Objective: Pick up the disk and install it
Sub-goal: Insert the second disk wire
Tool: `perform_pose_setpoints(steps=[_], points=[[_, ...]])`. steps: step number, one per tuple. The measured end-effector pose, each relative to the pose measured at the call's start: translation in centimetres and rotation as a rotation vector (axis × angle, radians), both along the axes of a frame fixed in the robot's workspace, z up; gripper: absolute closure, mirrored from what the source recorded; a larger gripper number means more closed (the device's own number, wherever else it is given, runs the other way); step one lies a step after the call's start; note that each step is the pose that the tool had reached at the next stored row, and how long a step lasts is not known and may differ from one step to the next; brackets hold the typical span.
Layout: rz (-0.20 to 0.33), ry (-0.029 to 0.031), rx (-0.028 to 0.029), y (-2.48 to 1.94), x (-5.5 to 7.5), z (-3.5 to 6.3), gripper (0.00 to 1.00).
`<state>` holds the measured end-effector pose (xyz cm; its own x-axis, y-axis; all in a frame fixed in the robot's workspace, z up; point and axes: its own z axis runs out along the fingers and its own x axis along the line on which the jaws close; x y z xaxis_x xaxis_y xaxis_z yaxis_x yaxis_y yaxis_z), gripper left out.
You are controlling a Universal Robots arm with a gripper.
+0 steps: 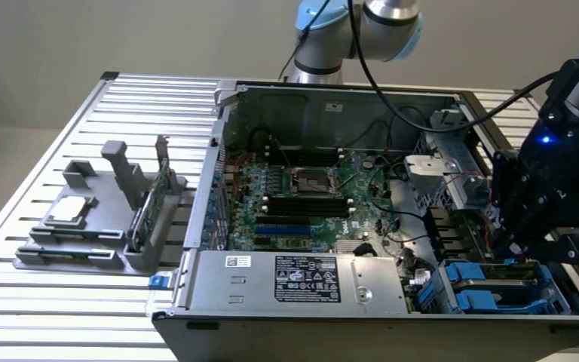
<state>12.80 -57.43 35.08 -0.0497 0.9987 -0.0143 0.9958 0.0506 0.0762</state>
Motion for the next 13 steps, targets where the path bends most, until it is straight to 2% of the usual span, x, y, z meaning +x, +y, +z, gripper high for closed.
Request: perform_pose_setpoints(steps=[2,4,6,10,13], points=[[-0.001,0.0,0.0147,-0.19,0.0,-0.01,0.84],[-0.002,0.0,0.0265,-0.41,0.0,-0.01,0.84],[-0.004,0.0,0.0356,-0.71,0.0,-0.03,0.84],[-0.006,0.0,0.049,-1.34,0.0,-0.09,0.84],[-0.007,0.0,0.0683,-1.69,0.0,-0.25,0.84]])
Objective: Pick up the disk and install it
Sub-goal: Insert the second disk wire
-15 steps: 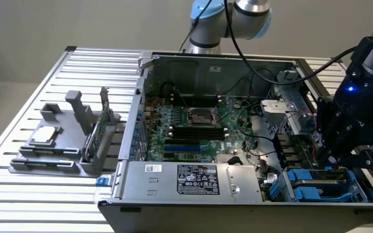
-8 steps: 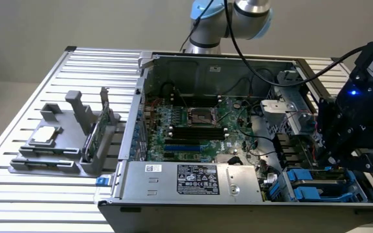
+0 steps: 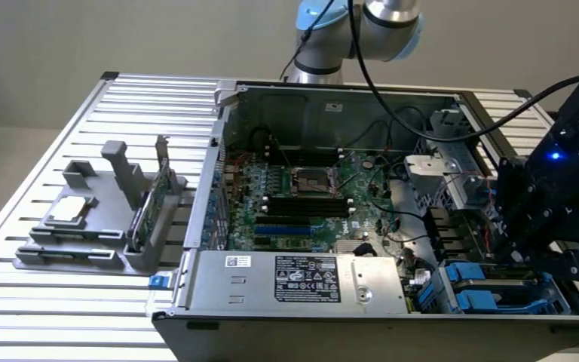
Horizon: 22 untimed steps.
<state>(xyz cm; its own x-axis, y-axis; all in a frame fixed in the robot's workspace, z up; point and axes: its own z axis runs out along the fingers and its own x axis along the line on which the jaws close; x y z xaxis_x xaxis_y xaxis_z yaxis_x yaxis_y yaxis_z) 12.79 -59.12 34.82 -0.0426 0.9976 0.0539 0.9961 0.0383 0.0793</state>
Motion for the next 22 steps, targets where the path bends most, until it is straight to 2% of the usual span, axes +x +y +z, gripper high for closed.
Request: perform_pose_setpoints(steps=[2,8,10,12,22], points=[[-0.001,0.0,0.0121,-0.21,0.0,-0.14,0.84],[-0.005,0.0,0.0562,-0.84,0.0,-0.54,0.84],[-0.005,0.0001,0.0655,-1.06,0.1,-0.58,0.84],[-0.006,0.0,0.069,-1.19,0.1,-0.58,0.84],[-0.007,0.0001,0.0724,-1.5,0.2,-0.7,0.84]])
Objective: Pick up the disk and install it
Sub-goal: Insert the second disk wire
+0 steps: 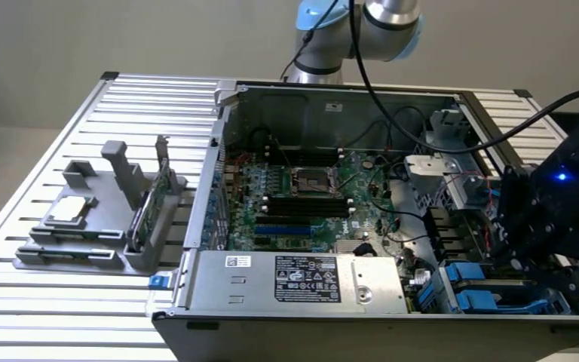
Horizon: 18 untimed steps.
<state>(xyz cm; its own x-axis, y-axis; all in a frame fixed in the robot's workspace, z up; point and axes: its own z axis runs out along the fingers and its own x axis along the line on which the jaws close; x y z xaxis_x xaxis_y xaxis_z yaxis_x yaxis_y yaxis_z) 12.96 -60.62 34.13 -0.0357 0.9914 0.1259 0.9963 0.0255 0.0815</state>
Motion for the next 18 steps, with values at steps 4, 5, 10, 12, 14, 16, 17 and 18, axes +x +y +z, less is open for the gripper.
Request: perform_pose_setpoints(steps=[4,5,10,12,14,16,17,18], points=[[0.0,-0.0001,0.004,-0.15,0.06,-0.08,0.84],[0.0,-0.0001,0.005,-0.18,0.08,-0.11,0.84],[0.0,0.0,0.0098,-0.3,0.1,-0.31,0.84],[0.0,0.0,0.0126,-0.35,0.12,-0.36,0.84],[0.0,0.0,0.0161,-0.4,0.17,-0.41,0.84],[0.0,0.0,0.0191,-0.45,0.2,-0.44,0.84],[0.0,0.0,0.0205,-0.48,0.21,-0.47,0.84],[0.0,0.0,0.0216,-0.52,0.22,-0.49,0.84]])
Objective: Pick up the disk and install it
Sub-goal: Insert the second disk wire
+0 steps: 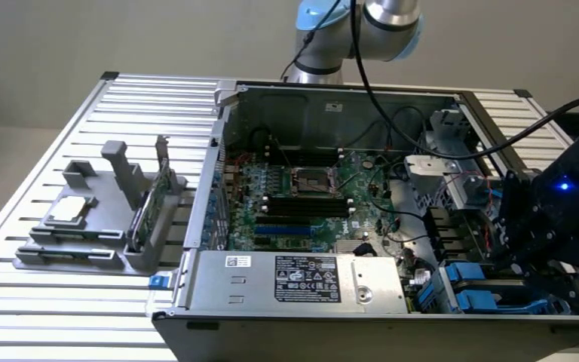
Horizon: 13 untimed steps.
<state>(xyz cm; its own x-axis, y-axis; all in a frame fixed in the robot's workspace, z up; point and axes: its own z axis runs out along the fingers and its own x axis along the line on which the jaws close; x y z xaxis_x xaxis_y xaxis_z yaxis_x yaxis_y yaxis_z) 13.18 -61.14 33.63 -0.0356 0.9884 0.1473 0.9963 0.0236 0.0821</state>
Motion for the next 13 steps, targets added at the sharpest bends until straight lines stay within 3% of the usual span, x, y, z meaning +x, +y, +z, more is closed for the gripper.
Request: perform_pose_setpoints(steps=[13], points=[[0.0,-0.0003,0.0145,-0.58,0.11,-0.43,0.82]])
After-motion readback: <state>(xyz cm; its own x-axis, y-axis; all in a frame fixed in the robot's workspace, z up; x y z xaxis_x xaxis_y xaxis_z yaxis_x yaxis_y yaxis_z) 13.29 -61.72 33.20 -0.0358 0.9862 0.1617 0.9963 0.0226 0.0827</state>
